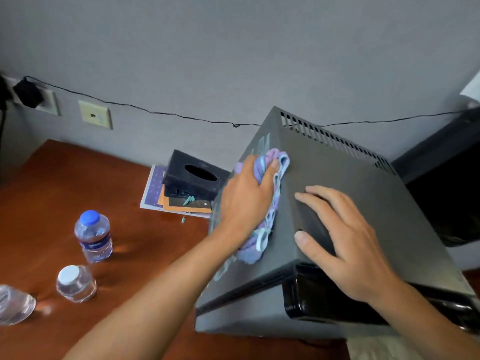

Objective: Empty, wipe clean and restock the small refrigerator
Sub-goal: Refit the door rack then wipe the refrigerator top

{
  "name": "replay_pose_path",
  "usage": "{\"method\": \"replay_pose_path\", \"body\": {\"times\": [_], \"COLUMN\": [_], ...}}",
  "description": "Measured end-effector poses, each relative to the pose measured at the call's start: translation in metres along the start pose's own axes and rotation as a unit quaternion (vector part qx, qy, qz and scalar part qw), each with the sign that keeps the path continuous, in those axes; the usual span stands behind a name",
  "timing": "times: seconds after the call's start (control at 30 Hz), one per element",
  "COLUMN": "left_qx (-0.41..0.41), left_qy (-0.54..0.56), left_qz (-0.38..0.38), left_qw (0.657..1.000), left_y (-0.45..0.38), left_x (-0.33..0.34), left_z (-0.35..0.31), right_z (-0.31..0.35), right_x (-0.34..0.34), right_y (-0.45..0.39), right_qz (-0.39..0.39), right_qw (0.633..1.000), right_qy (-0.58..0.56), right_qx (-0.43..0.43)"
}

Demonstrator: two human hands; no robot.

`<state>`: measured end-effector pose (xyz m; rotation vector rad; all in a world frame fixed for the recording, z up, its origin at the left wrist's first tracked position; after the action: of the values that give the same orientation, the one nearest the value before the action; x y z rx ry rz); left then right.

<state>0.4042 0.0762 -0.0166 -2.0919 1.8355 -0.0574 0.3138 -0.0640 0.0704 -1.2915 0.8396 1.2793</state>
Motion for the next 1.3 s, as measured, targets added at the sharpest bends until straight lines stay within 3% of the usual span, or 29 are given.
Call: {"method": "replay_pose_path", "body": {"times": [0.17, 0.33, 0.53, 0.7, 0.87, 1.07, 1.2, 1.3], "left_qx": [-0.019, -0.037, -0.017, -0.049, -0.090, -0.058, -0.011, -0.019], "left_qy": [0.010, -0.021, -0.032, -0.004, -0.001, 0.018, 0.052, 0.062], "left_qz": [0.019, 0.032, 0.042, 0.061, 0.084, 0.064, 0.065, 0.051], "left_qw": [1.000, 0.999, 0.998, 0.997, 0.992, 0.996, 0.996, 0.997], "left_y": [-0.090, -0.114, -0.030, 0.089, 0.117, 0.025, -0.093, -0.156], "left_x": [0.021, 0.028, 0.014, -0.001, -0.006, 0.008, 0.030, 0.039], "left_z": [0.028, 0.041, 0.031, 0.032, 0.027, 0.032, 0.043, 0.059], "right_z": [0.000, -0.005, -0.025, -0.037, -0.036, -0.054, -0.052, -0.051], "right_x": [0.007, 0.011, 0.010, 0.032, 0.051, 0.048, 0.049, 0.046], "right_y": [-0.001, 0.001, -0.024, -0.105, -0.167, -0.166, -0.166, -0.164], "right_qz": [0.029, 0.057, 0.113, 0.113, 0.114, 0.073, 0.080, 0.077], "right_qw": [0.998, 0.997, 0.980, 0.982, 0.976, 0.962, 0.961, 0.962], "right_qy": [0.051, 0.045, -0.138, -0.056, 0.016, 0.012, 0.015, 0.013], "right_qx": [0.002, 0.014, 0.083, 0.138, 0.187, 0.265, 0.263, 0.263]}}
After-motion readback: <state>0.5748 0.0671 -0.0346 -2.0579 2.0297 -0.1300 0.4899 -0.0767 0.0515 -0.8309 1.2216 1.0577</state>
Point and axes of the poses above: each hand's wrist, its own y-axis away from the middle knuckle, its own x-axis out of the palm, z = x × y, the point moved 10 cm from there along -y, towards the middle knuckle, and after that the axes turned 14 degrees about x, right-handed, at the moved point
